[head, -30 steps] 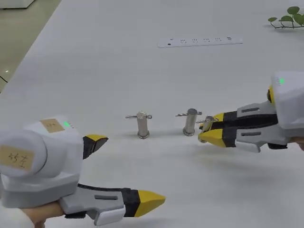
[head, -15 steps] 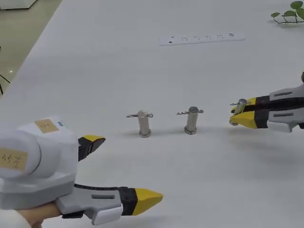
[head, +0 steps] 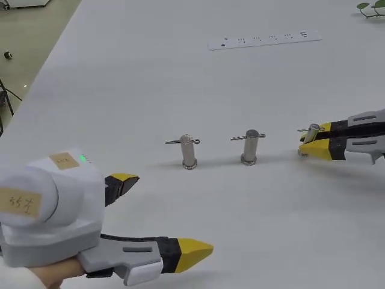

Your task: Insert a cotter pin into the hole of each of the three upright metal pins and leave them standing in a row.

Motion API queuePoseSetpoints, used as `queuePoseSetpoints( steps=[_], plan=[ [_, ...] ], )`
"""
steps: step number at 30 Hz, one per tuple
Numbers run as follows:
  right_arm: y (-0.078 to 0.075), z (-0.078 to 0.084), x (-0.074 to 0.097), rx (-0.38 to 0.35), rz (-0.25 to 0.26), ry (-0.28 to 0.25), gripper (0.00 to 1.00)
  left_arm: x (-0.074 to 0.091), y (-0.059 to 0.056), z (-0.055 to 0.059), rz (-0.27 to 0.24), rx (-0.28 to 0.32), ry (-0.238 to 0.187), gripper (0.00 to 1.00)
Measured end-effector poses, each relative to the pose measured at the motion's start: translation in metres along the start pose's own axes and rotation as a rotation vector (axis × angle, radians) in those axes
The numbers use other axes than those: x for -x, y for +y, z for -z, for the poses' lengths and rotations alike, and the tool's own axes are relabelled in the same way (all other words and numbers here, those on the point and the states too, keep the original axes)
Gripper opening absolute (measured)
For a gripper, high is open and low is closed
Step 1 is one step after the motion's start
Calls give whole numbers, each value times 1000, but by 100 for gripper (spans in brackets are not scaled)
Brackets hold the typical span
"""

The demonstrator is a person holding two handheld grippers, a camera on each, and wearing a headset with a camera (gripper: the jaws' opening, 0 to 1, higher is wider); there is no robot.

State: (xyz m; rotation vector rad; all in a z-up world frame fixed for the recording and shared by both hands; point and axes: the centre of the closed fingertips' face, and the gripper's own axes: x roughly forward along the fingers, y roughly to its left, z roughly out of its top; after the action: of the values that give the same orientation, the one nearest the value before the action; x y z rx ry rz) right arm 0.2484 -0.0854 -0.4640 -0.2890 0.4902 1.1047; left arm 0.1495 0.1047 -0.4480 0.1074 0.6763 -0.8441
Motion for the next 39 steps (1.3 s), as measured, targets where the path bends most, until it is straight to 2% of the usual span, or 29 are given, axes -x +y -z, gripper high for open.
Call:
queuePoseSetpoints(
  steps=[7, 9, 12, 21, 23, 25, 29, 31, 33, 34, 39],
  plan=[
    [-2, 7, -2, -13, 12, 2, 4, 0, 0, 1, -1, 6, 8, 94],
    [-1, 7, -3, -34, 13, -13, 4, 0, 0, 2, -2, 6, 10, 94],
    [-2, 7, -2, -28, 23, -16, 4, -1, -1, 2, 1, 5, 9, 94],
    [-8, 8, -2, -39, 58, 0, 7, -2, -2, 0, 6, -2, 8, 94],
    [-13, 5, -1, -50, 69, -22, 18, -1, -2, 0, 4, -1, 6, 94],
    [-13, 4, 1, -66, 78, -8, 26, 0, -2, -1, 5, 0, 2, 93],
    [-9, -5, 6, -77, 85, -22, 35, 1, 0, -2, -1, -6, -1, 92],
    [-9, -10, 10, -100, 94, -31, 45, 2, 2, -4, -13, 4, -12, 91],
    [-6, -20, 14, -151, 109, -52, 57, 3, 4, -7, -14, 16, -24, 91],
    [-4, -27, 17, -147, 101, -78, 64, 3, 4, -8, -13, 22, -29, 91],
    [9, -52, 31, -145, 106, -111, 80, 7, 7, -12, -14, 31, -44, 93]
  ],
)
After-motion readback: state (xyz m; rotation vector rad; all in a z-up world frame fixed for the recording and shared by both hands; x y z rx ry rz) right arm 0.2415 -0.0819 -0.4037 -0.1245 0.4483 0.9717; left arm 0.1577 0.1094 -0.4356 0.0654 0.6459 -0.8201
